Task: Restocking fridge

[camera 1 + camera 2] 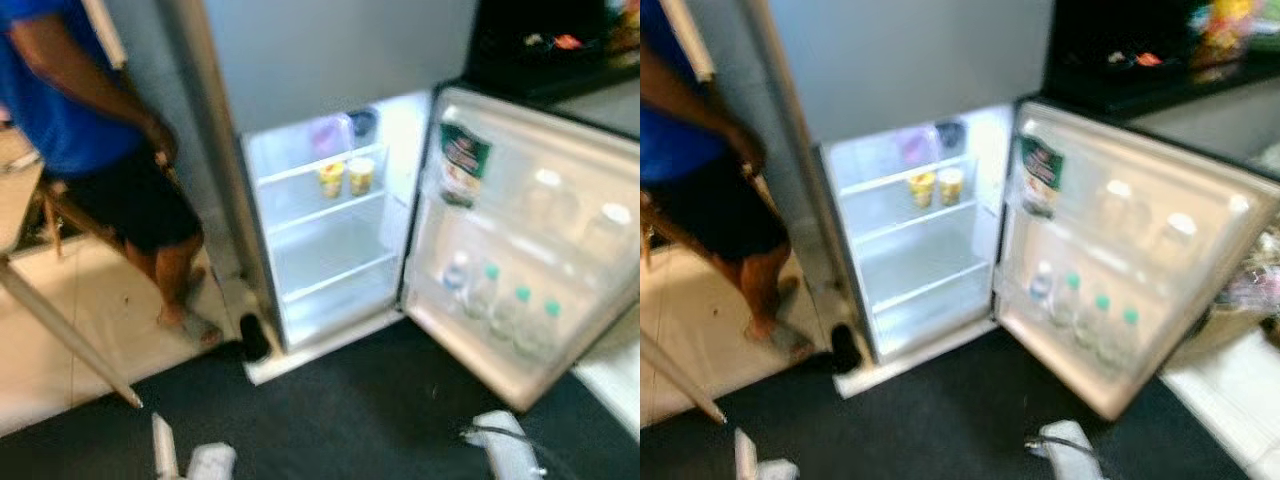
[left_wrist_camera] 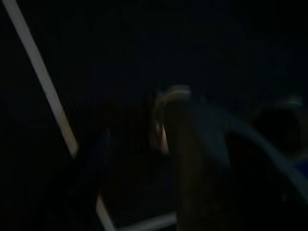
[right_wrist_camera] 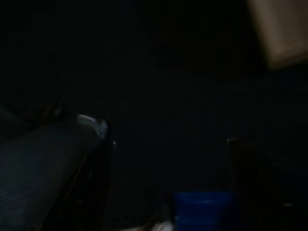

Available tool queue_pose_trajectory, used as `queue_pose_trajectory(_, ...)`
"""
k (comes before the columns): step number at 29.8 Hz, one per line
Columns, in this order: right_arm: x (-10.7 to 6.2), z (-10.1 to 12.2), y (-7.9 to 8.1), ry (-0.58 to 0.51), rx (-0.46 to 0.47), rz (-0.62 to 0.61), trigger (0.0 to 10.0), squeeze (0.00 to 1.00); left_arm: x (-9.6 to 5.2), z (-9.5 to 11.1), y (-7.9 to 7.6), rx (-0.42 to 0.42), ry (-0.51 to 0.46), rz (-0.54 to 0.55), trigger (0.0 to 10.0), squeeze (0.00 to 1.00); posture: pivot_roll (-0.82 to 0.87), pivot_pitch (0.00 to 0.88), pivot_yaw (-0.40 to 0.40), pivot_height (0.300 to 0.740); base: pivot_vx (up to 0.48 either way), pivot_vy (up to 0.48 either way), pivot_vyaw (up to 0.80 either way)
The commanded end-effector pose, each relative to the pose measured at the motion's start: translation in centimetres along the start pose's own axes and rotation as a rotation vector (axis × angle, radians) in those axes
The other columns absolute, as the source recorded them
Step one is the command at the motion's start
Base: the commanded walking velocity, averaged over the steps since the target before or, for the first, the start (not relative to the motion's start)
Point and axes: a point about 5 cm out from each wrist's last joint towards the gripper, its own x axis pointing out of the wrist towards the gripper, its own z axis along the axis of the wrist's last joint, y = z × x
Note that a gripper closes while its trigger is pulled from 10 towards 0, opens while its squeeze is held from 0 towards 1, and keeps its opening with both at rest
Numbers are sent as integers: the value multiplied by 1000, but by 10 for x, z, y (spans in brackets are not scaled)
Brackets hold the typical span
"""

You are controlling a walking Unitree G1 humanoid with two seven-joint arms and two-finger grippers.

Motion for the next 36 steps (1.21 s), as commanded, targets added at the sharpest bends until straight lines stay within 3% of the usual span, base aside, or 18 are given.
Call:
queue_pose_trajectory(1, -1, -7, -4, 41, -37, -38, 10000, 0, -1, -12, 0, 1, 58, -1, 10000, 0, -34, 0, 7, 740, 262, -398, 0)
queue_pose_trajectory(18, -1, -6, -3, 30, -4, -20, 10000, 0, -1, -14, -1, -1, 63, -4, 10000, 0, -35, 0, 5, 740, 254, -404, 0)
queue_pose_trajectory(28, -1, -8, -1, 39, 41, -23, 10000, 0, -1, -14, -2, -30, 57, -7, 10000, 0, -34, 0, 7, 740, 0, 0, -561)
queue_pose_trajectory(36, 0, -6, 0, 28, 43, -21, 10000, 0, -1, -13, -3, -47, 51, -3, 10000, 0, -34, 0, 6, 740, 0, 0, 0)
